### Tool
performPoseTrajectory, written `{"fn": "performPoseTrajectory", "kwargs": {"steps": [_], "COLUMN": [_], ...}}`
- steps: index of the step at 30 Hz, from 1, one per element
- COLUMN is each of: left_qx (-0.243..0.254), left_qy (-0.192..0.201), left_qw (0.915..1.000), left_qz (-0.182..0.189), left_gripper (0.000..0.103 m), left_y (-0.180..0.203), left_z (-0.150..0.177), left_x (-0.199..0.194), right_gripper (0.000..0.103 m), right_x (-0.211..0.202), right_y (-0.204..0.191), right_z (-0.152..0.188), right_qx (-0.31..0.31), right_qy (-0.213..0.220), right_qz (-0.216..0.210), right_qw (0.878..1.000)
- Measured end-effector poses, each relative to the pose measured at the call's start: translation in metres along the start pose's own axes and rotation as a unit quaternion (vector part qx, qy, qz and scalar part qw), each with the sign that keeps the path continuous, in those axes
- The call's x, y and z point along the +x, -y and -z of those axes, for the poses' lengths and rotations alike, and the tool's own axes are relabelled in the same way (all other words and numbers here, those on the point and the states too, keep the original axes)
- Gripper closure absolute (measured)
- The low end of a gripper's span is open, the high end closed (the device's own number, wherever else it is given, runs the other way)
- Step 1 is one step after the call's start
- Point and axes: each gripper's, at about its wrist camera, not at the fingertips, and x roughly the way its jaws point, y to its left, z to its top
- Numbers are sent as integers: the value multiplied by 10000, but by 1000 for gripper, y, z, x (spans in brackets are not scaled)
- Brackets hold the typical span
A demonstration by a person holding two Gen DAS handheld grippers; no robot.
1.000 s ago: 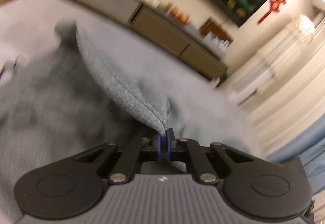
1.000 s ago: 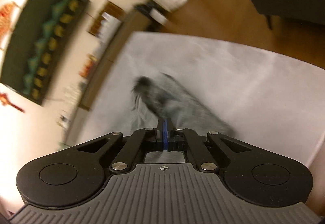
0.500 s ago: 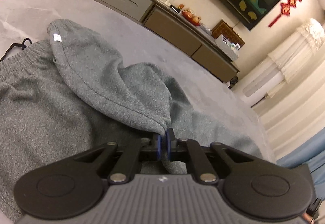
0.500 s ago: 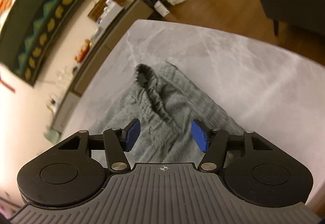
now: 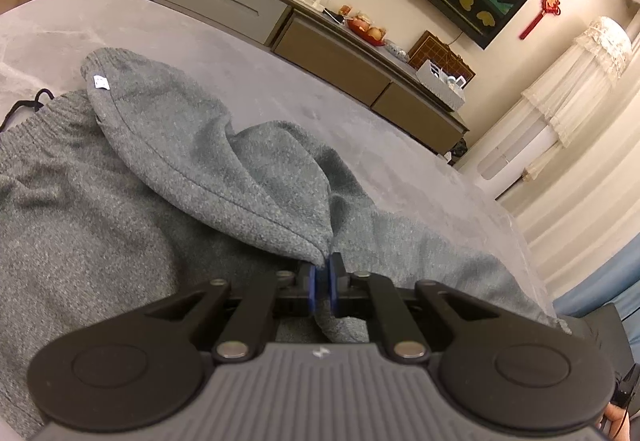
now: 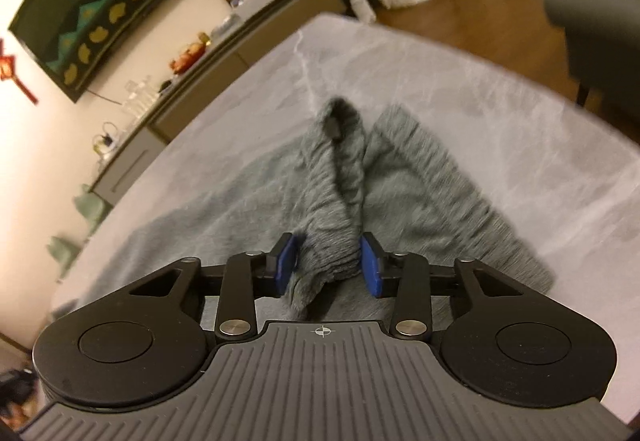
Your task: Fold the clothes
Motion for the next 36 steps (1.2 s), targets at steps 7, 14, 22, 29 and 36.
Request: {"fn": "performPoseTrajectory", "kwargs": {"steps": [7,14,22,29,36], "left_qx": [257,464,540,530,687], "left_qy": [384,-217,526,-388,-815], "left_qw": [9987,9986,9949,9976,9941], "left_qz": [202,164,670,219,193], "left_gripper": [96,97,97,97,97], "left_y": [7,3,1,-11,-18], "left_z": [4,47,47,64,79], "left_x": [-32,-34,-76,-36,-33], "right_gripper": [93,93,93,93,92], "right_x": [-40,-56,-125,-101,-120], "right_y": [-9,36,24,44,11], "right_z": [-5,6,26,35,39], "right_qx": [-302,182,-48,-50,-1219], "right_qy": [804,432,1338,310,50], "right_qz": [-38,577,-84,956,1749], "right_qw": [9963,9972,9910,9949,9770]}}
